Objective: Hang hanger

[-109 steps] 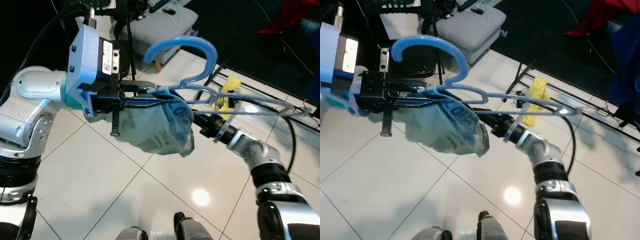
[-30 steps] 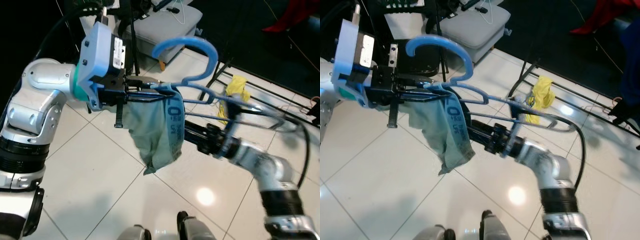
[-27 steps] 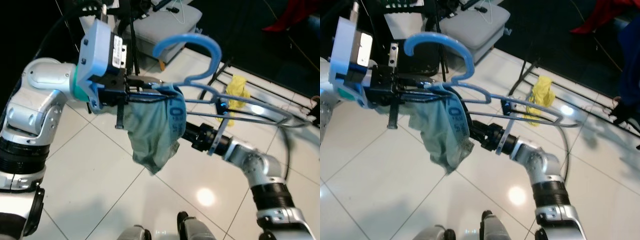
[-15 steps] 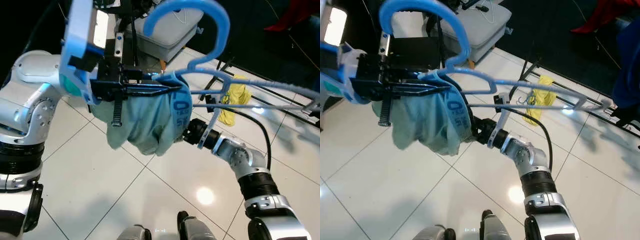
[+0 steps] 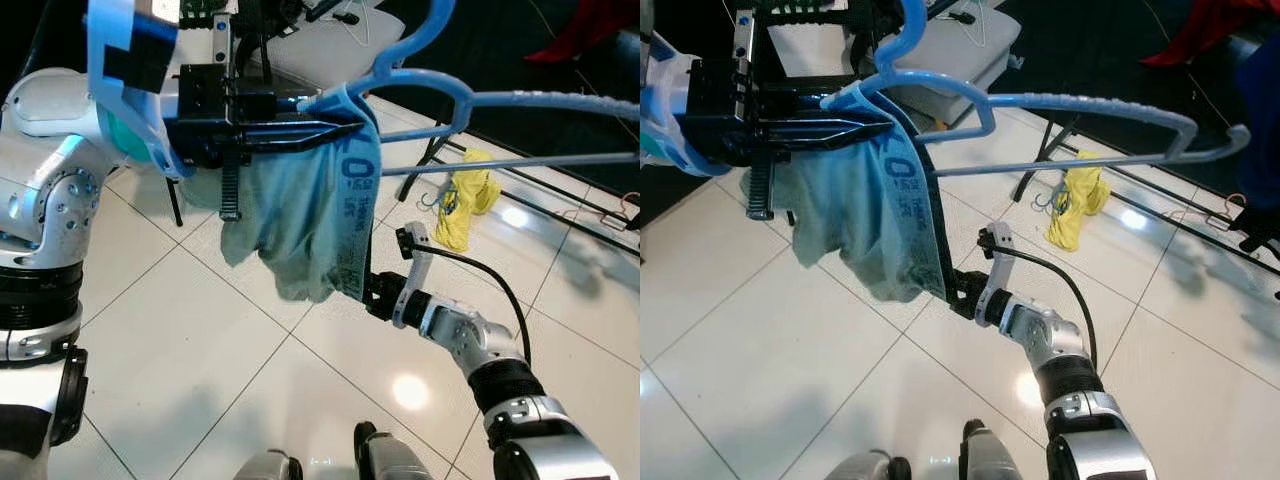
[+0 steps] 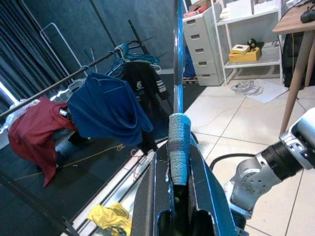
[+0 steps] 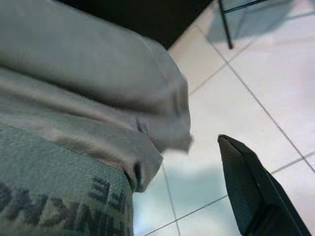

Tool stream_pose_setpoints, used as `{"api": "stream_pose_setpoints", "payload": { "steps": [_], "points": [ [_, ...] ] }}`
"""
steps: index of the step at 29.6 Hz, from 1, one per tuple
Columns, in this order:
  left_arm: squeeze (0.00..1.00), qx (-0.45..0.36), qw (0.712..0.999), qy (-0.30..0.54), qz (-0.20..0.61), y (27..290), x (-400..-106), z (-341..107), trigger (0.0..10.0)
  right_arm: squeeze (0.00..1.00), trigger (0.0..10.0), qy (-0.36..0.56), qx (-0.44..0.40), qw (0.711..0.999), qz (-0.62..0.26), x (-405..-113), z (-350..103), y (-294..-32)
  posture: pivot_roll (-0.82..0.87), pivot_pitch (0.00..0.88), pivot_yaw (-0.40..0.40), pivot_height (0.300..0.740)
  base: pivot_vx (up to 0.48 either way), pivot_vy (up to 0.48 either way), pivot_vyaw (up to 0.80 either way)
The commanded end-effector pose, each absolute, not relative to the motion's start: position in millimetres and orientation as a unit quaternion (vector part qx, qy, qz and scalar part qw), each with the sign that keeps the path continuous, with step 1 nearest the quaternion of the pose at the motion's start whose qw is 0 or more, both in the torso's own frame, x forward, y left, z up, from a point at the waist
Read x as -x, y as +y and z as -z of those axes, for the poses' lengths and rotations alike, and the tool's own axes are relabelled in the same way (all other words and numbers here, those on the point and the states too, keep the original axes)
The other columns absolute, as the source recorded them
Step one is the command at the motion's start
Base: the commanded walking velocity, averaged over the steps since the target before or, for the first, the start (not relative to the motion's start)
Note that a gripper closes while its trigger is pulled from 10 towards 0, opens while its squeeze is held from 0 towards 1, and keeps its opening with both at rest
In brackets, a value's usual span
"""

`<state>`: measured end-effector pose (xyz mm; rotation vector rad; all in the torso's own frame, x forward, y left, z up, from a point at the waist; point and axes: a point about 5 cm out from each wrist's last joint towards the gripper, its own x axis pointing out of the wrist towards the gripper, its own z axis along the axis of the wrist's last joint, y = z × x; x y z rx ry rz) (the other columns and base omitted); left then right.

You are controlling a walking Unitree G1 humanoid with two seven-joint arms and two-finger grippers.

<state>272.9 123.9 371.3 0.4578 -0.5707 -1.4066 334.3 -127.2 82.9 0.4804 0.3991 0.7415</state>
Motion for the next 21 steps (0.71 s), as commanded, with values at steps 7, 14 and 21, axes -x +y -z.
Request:
{"api": "stream_pose_setpoints", "payload": {
  "steps": [7, 14, 21],
  "points": [
    [0.00, -0.253, 0.719, -0.232, 0.605, 136, -280, -361, 10.0, 0.00, 10.0, 0.193, -0.225, 0.926, -0.234, -337, -73, -175, 0.07, 0.126, 0.100, 0.740, 0.000, 0.000, 0.00],
    [0.00, -0.259, 0.719, -0.229, 0.603, 134, -281, -357, 9.0, 0.00, 0.0, 0.136, -0.232, 0.939, -0.215, -344, -92, -190, 0.06, 0.125, 0.100, 0.740, 0.000, 0.000, 0.00],
    [0.00, -0.286, 0.739, -0.208, 0.573, 134, -290, -348, 8.4, 0.00, 0.0, 0.082, -0.174, 0.960, -0.203, -352, -120, -199, 0.05, 0.125, 0.098, 0.740, 0.000, 0.000, 0.00]
  ]
}}
